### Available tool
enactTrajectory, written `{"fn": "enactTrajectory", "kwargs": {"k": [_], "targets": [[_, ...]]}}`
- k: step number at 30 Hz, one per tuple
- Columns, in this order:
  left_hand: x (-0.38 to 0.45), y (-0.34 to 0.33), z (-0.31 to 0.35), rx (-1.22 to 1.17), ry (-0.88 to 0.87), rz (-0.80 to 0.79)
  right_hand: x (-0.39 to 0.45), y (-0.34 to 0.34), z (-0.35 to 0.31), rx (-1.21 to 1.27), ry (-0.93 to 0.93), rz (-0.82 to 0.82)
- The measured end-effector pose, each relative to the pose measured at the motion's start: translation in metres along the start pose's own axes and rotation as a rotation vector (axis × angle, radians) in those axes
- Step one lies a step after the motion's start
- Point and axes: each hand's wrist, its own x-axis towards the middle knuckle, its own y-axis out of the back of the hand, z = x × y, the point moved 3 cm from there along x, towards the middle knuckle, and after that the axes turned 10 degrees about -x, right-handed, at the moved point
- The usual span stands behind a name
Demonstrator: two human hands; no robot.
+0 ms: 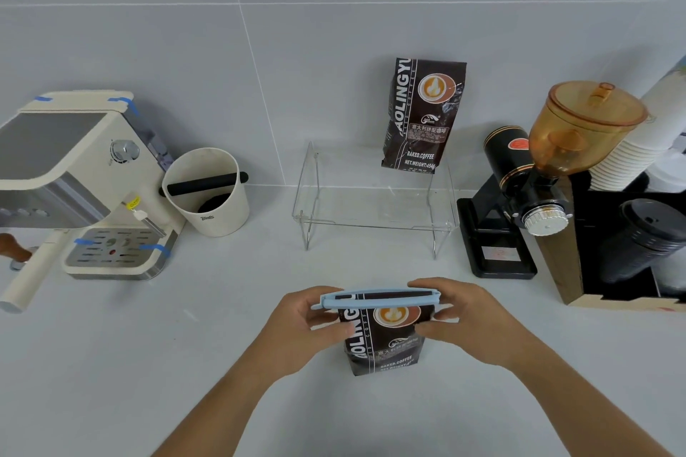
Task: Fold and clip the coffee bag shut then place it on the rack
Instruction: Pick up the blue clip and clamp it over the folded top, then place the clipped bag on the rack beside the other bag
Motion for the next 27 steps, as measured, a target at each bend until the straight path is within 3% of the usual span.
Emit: {"fn": "enactTrajectory", "kwargs": {"k": [11, 27], "targets": [[0.003, -0.013, -0.056, 0.053, 0.115, -0.007, 0.003, -0.039, 0.039, 0.178, -0.119, -0.134], [0.010, -0.009, -0.046, -0.095, 0.108, 0.052, 0.003, -0.048, 0.035, 0.262, -0.119, 0.019]]}}
